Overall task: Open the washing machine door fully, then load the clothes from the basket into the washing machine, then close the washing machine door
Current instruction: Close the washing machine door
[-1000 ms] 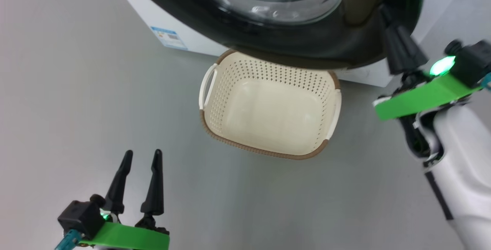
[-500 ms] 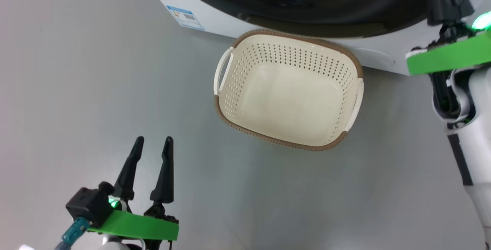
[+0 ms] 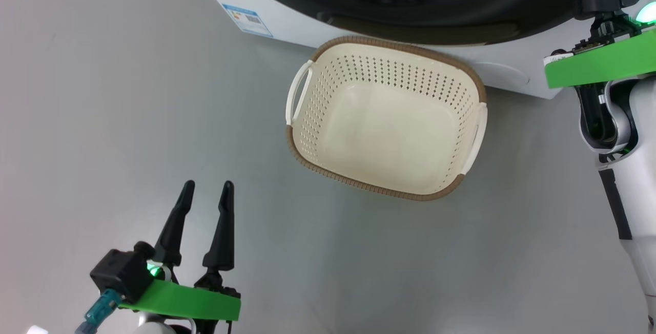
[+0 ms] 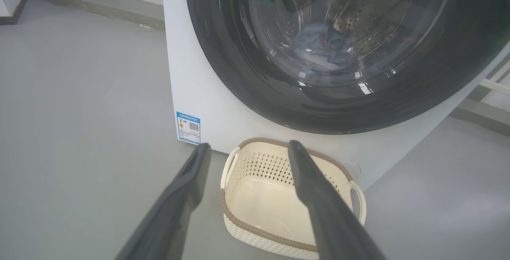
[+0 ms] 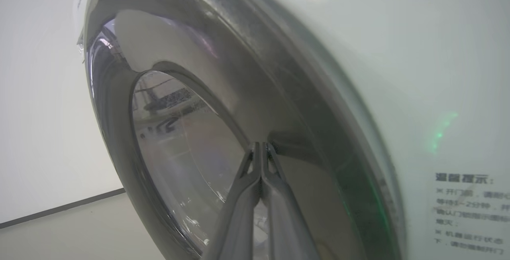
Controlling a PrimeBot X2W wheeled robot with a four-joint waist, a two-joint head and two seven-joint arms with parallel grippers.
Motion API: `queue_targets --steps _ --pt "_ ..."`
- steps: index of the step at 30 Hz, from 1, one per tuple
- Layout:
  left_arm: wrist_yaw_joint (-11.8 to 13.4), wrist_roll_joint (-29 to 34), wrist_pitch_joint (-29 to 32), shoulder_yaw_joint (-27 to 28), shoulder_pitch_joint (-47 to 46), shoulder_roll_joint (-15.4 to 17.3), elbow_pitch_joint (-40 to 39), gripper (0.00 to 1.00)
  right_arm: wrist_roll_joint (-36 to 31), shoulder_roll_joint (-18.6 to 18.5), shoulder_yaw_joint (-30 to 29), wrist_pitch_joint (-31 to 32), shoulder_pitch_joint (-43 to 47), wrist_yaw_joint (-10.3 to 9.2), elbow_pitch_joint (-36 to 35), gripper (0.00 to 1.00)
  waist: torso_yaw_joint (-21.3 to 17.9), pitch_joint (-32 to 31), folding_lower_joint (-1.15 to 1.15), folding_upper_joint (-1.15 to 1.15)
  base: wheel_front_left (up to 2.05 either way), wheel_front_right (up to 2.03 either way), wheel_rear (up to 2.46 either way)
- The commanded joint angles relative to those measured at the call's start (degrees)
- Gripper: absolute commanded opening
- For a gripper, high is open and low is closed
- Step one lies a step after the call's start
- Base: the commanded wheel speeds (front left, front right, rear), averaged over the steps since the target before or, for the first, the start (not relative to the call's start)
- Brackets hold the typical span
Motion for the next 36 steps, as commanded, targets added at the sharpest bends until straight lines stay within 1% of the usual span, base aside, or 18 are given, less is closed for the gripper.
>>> queue_targets --steps 1,2,3,5,8,9,10,21,28,36 --pt "0.03 -0.44 -0.43 1.98 -0.95 1.54 -0.72 1.00 -0.06 0.72 0.62 -0.27 1.01 -0.24 -1.38 0.00 -0.42 -0.91 0.00 0.00 0.00 0.00 0.00" --pt "0.03 -0.39 -0.43 2.10 -0.79 1.63 -0.56 1.00 0.02 0.82 1.11 -0.27 1.76 -0.24 -1.28 0.00 -0.60 -1.41 0.00 0.00 0.00 0.00 0.00" --pt "0.03 -0.34 -0.43 2.23 -0.60 1.74 -0.40 1.00 0.11 0.95 1.51 -0.27 2.57 -0.24 -1.23 0.07 -0.81 -1.99 0.00 0.00 0.00 0.00 0.00" --pt "0.03 -0.21 -0.43 2.62 -0.11 1.94 -0.22 1.00 0.49 1.30 1.97 -0.27 4.29 -0.24 -1.23 0.27 -1.29 -3.26 0.00 0.00 0.00 0.00 0.00" --pt "0.03 0.04 -0.43 3.38 0.85 2.45 0.02 1.00 1.16 1.95 2.25 -0.27 7.11 -0.24 -1.40 0.48 -2.22 -5.40 0.00 0.00 0.00 0.00 0.00" --pt "0.03 0.12 -0.43 3.64 1.20 2.69 0.12 1.00 1.28 2.19 2.33 -0.27 8.08 -0.24 -1.52 0.80 -2.61 -6.14 0.00 0.00 0.00 0.00 0.00" --pt "0.03 0.20 -0.43 3.86 1.55 2.98 0.24 1.00 1.36 2.46 2.40 -0.27 9.08 -0.24 -1.70 0.99 -3.01 -6.94 0.00 0.00 0.00 0.00 0.00" --pt "0.03 0.93 -0.43 6.25 4.17 7.06 1.24 1.00 1.77 5.18 2.19 -0.27 19.92 -0.24 -2.96 1.00 -8.70 -14.28 0.00 0.00 0.00 0.00 0.00" --pt "0.03 0.93 -0.43 7.24 6.17 8.54 1.39 1.00 1.89 6.31 0.92 -0.27 25.75 -0.24 -3.48 1.00 -12.81 -17.26 0.00 0.00 0.00 0.00 0.00" --pt "0.03 1.01 -0.43 9.34 7.26 9.75 1.65 1.00 1.85 6.42 -1.19 -0.27 30.98 -0.24 -4.69 1.00 -16.73 -19.02 0.00 0.00 0.00 0.00 0.00"
